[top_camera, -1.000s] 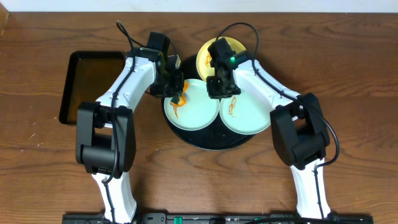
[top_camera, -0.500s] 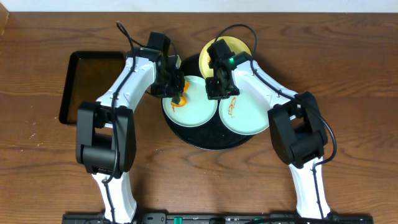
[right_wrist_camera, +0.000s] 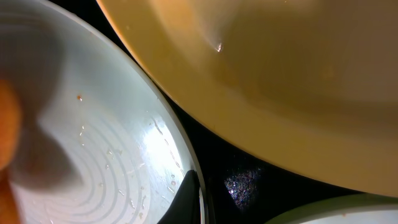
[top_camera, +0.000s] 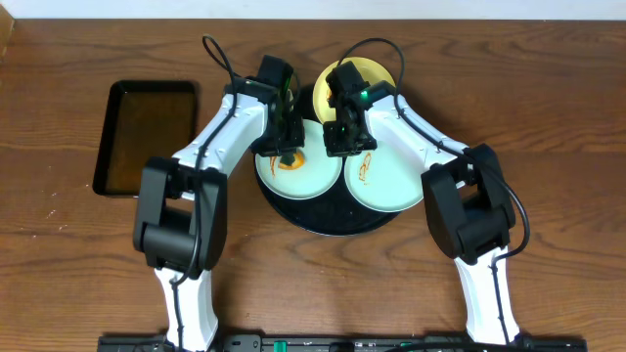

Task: Clean dirty plates on tray and stack at the side
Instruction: 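Scrub the left green plate with the sponge in the left gripper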

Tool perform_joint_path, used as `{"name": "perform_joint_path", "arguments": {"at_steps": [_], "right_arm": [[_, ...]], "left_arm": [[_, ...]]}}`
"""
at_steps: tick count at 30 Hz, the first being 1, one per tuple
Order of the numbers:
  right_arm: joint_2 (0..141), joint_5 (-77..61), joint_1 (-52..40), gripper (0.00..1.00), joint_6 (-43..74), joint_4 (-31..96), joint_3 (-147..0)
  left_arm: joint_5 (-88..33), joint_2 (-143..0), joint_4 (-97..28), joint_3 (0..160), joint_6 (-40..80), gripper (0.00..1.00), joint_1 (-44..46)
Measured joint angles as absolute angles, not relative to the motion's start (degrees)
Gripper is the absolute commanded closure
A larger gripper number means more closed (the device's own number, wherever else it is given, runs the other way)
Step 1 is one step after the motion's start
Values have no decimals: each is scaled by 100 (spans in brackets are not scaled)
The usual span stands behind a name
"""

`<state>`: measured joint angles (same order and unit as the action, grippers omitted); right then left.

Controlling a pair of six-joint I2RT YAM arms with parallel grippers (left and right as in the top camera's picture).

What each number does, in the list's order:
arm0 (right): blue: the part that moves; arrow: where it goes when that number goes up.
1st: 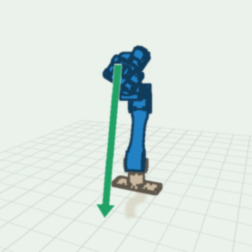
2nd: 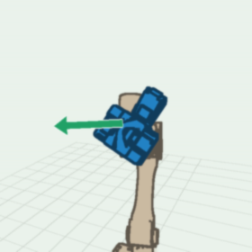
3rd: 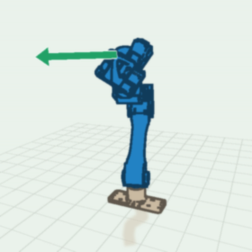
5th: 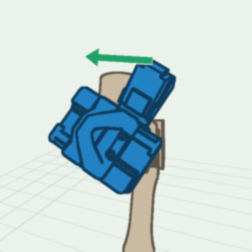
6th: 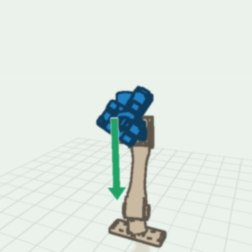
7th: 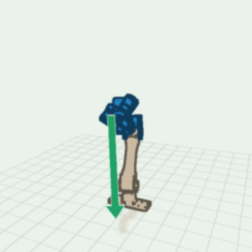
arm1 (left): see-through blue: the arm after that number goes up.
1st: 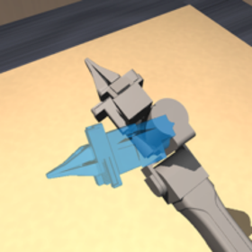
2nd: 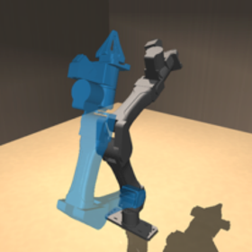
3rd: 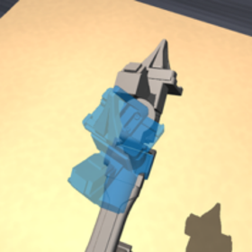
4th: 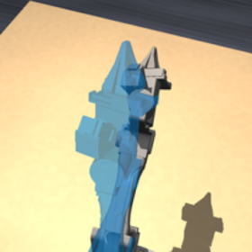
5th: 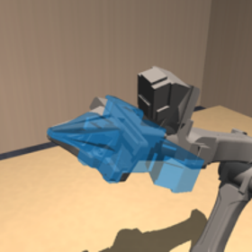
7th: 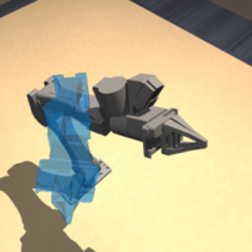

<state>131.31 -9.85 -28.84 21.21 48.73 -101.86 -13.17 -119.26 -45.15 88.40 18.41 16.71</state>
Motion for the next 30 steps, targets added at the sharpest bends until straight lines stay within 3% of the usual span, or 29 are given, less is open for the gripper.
{"name": "perform_joint_path", "arguments": {"at_steps": [5, 8, 30], "right_arm": [[13131, -985, -2880, 99, 2121, 4875, -10189], [13131, -1000, -2869, 99, 2121, 4877, -10189], [13131, -1000, -2869, 96, 2119, 4877, -10189]], "left_arm": [[-1286, -12143, -4512, 8840, 2080, 83, 1702], [-1227, -12143, -4510, 8840, 2145, 55, 1772], [-851, -11771, -4663, 8840, 1946, 53, 1955]]}}
